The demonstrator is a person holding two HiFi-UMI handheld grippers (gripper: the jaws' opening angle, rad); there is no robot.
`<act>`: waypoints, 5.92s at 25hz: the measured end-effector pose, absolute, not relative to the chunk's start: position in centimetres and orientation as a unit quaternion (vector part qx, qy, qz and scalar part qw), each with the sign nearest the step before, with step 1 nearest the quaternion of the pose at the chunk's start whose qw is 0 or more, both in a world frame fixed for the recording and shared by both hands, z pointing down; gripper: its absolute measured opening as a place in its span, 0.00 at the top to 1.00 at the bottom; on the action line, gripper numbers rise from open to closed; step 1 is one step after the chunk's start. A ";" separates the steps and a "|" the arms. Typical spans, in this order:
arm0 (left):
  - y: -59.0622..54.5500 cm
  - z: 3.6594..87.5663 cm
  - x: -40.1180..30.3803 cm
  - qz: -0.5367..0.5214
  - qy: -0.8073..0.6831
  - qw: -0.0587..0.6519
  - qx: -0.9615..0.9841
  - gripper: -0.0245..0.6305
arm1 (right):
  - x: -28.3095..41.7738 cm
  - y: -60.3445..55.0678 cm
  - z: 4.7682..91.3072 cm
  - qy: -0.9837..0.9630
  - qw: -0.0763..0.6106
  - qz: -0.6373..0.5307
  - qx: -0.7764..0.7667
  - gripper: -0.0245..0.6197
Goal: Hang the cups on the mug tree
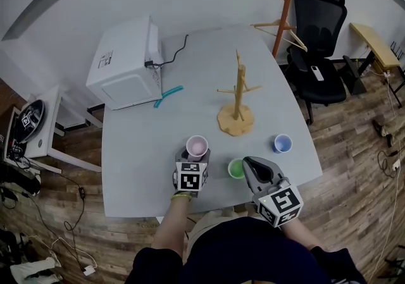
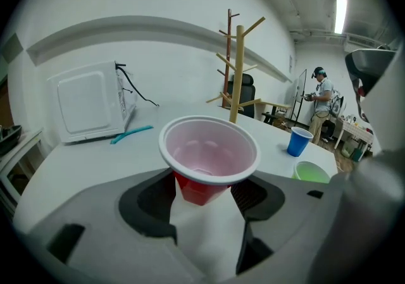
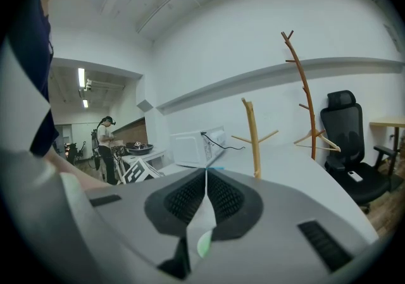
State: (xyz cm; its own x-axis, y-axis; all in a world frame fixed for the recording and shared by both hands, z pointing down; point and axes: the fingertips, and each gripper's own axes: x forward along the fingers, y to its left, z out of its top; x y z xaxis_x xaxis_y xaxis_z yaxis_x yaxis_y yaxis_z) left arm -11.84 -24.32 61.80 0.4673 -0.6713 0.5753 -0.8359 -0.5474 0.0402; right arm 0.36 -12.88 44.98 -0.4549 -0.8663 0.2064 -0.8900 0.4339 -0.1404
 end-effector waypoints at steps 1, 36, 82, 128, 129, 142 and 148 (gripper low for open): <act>-24.5 61.6 -11.8 0.259 -0.448 0.156 0.842 0.53 | 0.4 -12.9 44.9 -0.846 0.051 0.114 0.519 0.92; -33.1 52.6 -10.3 0.427 -0.408 -0.153 0.792 0.55 | 2.8 -12.0 44.2 -0.842 0.039 0.105 0.528 0.92; -38.2 47.4 -4.5 0.511 -0.359 -0.384 0.680 0.55 | 5.5 -11.2 44.1 -0.819 0.030 0.106 0.563 0.92; -35.2 47.4 -0.1 0.507 -0.289 -0.452 0.675 0.54 | 5.7 -10.1 44.2 -0.812 0.027 0.108 0.573 0.91; -35.1 47.4 -0.1 0.506 -0.289 -0.452 0.675 0.54 | 5.6 -10.0 44.2 -0.812 0.027 0.108 0.573 0.91; -34.3 46.9 -0.6 0.497 -0.288 -0.450 0.684 0.54 | 4.7 -9.5 44.0 -0.809 0.024 0.105 0.578 0.92; -33.2 46.4 -0.8 0.484 -0.289 -0.453 0.691 0.54 | 3.8 -8.9 44.3 -0.808 0.020 0.109 0.579 0.91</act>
State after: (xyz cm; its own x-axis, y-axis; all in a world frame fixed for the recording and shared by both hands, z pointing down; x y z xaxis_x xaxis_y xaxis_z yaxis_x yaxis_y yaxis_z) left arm -0.83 -33.24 46.37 0.3638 -0.8375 0.4076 0.0400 -0.4231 -0.9052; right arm 3.78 -8.91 44.26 -0.3285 -0.9310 0.1593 -0.9399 0.3055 -0.1525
